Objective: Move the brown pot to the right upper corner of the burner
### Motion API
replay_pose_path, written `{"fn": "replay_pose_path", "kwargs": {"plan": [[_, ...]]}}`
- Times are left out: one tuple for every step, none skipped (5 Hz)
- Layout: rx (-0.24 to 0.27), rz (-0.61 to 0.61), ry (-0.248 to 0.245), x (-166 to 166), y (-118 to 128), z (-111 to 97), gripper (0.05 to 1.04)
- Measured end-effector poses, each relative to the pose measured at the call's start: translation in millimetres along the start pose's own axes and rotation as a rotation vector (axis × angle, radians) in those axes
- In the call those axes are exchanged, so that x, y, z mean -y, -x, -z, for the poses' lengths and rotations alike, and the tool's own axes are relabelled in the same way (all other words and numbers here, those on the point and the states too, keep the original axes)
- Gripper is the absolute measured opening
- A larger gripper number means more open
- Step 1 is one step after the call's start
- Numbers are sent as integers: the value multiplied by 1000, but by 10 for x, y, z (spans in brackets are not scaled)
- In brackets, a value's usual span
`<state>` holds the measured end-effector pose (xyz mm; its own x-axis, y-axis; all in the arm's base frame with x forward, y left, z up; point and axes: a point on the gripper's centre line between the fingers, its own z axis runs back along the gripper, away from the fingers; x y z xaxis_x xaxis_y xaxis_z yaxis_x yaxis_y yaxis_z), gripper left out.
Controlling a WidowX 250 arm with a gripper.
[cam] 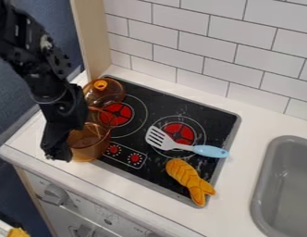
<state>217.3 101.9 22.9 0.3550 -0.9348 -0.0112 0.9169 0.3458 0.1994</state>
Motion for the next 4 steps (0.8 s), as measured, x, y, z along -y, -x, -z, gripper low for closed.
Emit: {"fn": "replay_pose_path", "kwargs": {"plan": [[9,4,54,43,7,194,1000],[18,22,81,65,-7,308,943],[9,50,73,60,-36,317,647],[10,59,72,60,-54,315,339]]}}
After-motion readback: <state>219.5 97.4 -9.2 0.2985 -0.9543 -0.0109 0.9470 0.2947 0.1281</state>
